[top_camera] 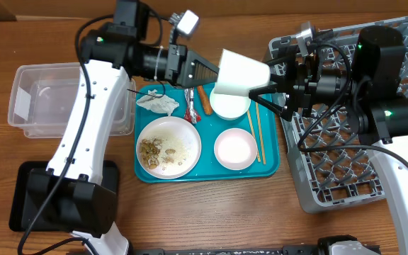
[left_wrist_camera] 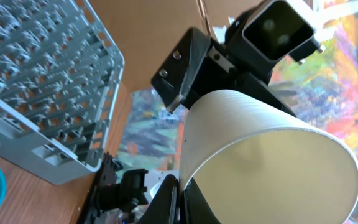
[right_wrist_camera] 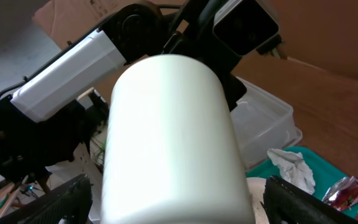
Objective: Sort waste into correct bins and load items into the dishwasher
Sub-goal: 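Hand the white cup from the left gripper to the right gripper, then place the white cup upside down in the dish rack with right gripper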
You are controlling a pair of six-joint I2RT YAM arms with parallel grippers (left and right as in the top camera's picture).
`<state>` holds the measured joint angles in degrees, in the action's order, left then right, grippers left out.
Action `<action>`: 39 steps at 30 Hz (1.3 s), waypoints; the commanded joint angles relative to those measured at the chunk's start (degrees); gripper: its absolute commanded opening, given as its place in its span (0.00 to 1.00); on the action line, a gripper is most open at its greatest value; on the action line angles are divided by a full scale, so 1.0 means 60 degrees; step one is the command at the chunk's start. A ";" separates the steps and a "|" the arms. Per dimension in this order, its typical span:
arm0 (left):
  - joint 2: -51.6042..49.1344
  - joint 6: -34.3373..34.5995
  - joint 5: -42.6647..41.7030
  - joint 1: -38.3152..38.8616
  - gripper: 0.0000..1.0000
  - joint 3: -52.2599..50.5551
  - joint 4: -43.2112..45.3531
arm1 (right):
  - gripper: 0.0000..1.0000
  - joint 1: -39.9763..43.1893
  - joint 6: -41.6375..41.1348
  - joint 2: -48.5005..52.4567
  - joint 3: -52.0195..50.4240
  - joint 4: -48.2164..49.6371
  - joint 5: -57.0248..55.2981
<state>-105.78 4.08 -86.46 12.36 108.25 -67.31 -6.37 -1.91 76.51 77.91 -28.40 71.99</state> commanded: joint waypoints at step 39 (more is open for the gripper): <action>0.2481 0.0892 0.9162 -0.1308 0.42 -0.0055 -0.1020 | 0.62 0.2834 -0.3439 0.0219 0.0277 -0.8797 -1.1683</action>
<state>-95.64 8.23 -43.05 4.14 107.61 -73.34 10.41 -19.55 74.67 78.65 -80.66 8.51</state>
